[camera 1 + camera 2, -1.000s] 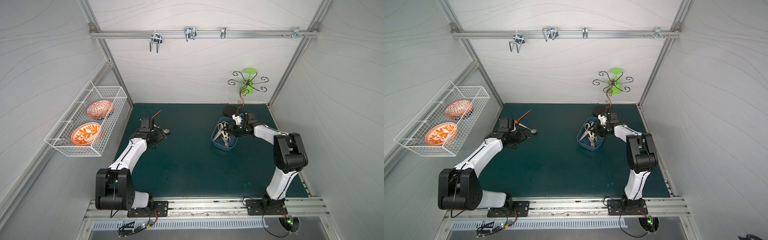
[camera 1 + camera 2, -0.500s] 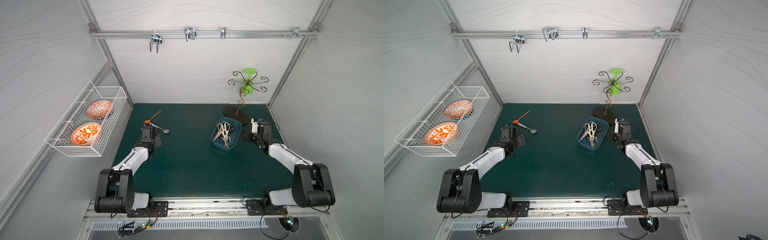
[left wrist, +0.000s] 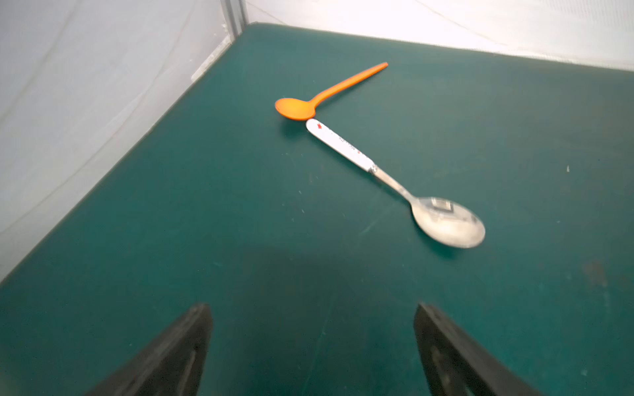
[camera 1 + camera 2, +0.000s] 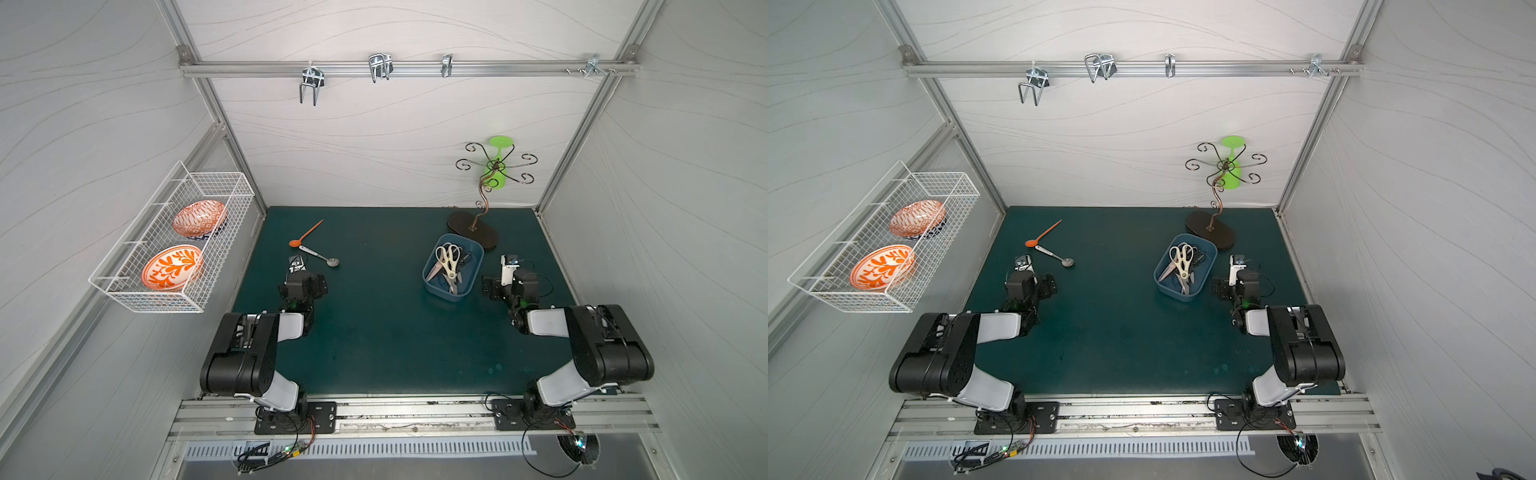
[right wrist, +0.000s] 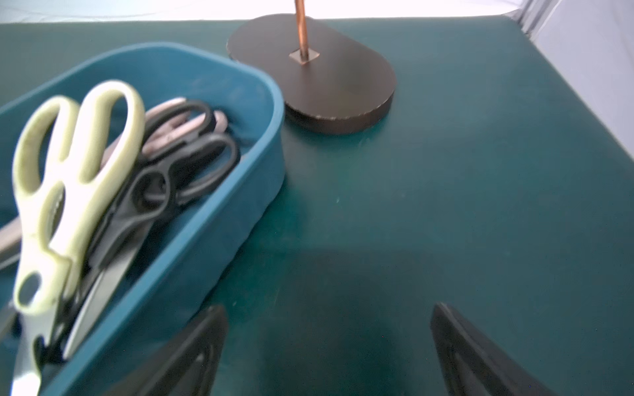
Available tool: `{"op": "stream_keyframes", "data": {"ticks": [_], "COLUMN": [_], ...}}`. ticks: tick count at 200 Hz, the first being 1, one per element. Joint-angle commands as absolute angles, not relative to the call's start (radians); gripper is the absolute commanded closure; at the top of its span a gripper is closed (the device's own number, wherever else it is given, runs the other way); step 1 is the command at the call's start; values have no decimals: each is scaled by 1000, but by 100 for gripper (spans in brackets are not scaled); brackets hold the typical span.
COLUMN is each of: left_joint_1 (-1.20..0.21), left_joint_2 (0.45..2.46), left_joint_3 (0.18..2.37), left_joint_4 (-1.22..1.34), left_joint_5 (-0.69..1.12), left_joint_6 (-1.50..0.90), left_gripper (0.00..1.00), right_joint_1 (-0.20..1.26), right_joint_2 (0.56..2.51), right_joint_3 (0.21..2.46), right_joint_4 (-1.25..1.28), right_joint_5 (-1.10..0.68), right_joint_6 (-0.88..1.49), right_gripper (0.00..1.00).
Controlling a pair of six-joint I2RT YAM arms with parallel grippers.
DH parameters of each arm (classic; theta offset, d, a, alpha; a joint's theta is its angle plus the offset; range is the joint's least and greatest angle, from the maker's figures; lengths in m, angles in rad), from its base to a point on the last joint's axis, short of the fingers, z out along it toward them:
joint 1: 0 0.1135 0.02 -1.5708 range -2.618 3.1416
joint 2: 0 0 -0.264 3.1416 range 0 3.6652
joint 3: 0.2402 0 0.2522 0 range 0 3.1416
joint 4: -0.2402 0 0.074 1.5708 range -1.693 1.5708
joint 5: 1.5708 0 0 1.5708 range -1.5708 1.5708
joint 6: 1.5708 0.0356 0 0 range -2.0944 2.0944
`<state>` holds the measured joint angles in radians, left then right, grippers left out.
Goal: Put the scissors into the storage box
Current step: Reset both arms
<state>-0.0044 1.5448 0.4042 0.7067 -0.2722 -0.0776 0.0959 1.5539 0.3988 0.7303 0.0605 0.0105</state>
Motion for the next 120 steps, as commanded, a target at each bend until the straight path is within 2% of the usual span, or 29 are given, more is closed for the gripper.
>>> {"op": "stream_keyframes", "data": {"ticks": [1,11,20,120], "left_joint_1": [0,0,0,0], "left_joint_2": [1545,1554,1550,1551], "left_joint_3": [409,411,413,415], "left_joint_4": [848,859,847,844], "left_joint_5": [-237,-233,-230,-230], "left_joint_6": [-61,-54,-55,-55], "left_gripper": [0,0,0,0], "right_joint_1": [79,75,77,77], "right_joint_2": [1565,1570,1571,1570], "right_joint_3": [408,465,440,456], "right_joint_4": [859,742,801,765], "right_joint_5": [-5,-10,-11,-23], "right_joint_6": [-5,0,-4,-9], "right_gripper": [1,1,1,1]}}
